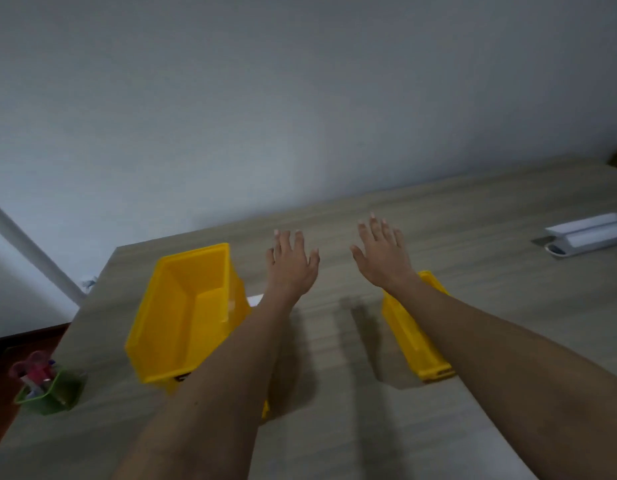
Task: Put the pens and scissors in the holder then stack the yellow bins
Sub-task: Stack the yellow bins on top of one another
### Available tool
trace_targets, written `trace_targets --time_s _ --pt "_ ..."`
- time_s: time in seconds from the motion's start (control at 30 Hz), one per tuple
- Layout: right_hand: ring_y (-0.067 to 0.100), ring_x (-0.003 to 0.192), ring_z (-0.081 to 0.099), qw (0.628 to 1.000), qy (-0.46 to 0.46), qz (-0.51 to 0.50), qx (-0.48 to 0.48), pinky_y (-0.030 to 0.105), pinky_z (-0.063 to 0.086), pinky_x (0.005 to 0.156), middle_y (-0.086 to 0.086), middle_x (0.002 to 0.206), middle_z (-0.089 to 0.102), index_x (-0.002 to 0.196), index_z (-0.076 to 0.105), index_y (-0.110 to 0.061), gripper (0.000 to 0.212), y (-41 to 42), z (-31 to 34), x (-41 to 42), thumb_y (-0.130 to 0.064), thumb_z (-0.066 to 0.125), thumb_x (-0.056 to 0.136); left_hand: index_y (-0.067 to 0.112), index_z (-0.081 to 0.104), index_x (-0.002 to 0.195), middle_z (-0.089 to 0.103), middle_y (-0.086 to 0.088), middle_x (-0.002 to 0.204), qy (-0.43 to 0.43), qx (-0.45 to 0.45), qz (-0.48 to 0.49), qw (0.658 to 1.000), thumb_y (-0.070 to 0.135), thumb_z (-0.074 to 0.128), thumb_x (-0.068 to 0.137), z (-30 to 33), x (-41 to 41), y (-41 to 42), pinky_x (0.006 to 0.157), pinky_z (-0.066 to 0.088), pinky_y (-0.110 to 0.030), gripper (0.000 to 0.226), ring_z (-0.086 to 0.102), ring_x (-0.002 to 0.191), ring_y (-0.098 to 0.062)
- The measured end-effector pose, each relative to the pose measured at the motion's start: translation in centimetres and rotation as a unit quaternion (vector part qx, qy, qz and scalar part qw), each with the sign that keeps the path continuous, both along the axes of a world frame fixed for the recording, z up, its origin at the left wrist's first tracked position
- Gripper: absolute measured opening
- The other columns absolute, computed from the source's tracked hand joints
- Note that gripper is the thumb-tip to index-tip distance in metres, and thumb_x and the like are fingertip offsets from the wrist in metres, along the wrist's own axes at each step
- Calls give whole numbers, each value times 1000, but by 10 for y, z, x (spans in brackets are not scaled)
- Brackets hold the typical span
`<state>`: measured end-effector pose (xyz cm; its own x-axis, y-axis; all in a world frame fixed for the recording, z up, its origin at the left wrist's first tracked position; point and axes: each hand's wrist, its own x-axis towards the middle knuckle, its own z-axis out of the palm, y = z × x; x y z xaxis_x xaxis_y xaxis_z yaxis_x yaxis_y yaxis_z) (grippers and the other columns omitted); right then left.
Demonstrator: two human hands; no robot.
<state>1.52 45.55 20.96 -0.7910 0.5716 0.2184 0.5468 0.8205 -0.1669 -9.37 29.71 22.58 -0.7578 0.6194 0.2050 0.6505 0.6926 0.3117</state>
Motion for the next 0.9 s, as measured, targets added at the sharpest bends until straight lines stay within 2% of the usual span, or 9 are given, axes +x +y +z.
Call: trace_targets --time_s 0.2,0.37,0.47,0.6,0.67,0.73,0.83,0.9 --pt "34 148 19 990 -87 -74 -87 48 16 119 14 162 15 153 18 -13 63 88 -75 78 -44 33 100 12 30 147 31 -15 149 -147 -17 -30 989 46 38 98 -70 61 84 112 25 -47 60 36 138 -35" --pt "40 131 44 972 -113 -119 -168 49 36 105 19 150 34 146 29 -3 59 117 -113 120 -40 36 100 2 17 151 24 -22 153 -312 -5 -40 949 40 39 101 -118 110 127 113 27 -42 66 31 141 -35" --pt "41 117 54 954 -92 -142 -248 48 43 97 21 138 40 135 40 2 47 127 -130 133 -31 36 102 -1 20 149 35 -25 149 -372 3 -13 928 35 43 100 -147 131 144 110 31 -42 65 34 139 -37" --pt "41 108 56 946 -60 -142 -287 44 45 92 24 132 43 125 49 5 40 136 -145 146 -25 34 103 8 39 140 52 -21 135 -399 46 10 916 35 42 100 -170 137 152 102 43 -53 49 49 125 -41" --pt "41 110 55 935 -54 -160 -311 43 45 91 25 131 46 125 51 5 42 137 -146 150 -28 34 103 7 43 135 54 -21 130 -404 46 9 913 34 39 101 -168 137 150 96 48 -55 44 54 117 -40" --pt "38 106 58 932 -32 -159 -325 40 46 84 25 123 54 119 56 3 40 135 -145 151 -28 37 103 2 47 130 57 -22 126 -387 40 1 921 33 36 103 -160 135 144 93 50 -53 43 57 112 -40" --pt "34 92 62 925 4 -138 -353 35 45 72 21 101 65 100 63 2 31 130 -132 146 -22 44 100 0 60 113 64 -23 112 -361 46 1 932 30 36 103 -146 121 131 88 49 -46 40 61 105 -39" --pt "28 73 55 917 23 -126 -379 33 40 64 14 76 58 73 56 -5 30 122 -116 140 -20 46 97 1 64 114 66 -20 113 -362 62 7 930 30 39 102 -130 109 123 90 49 -44 40 62 105 -36"
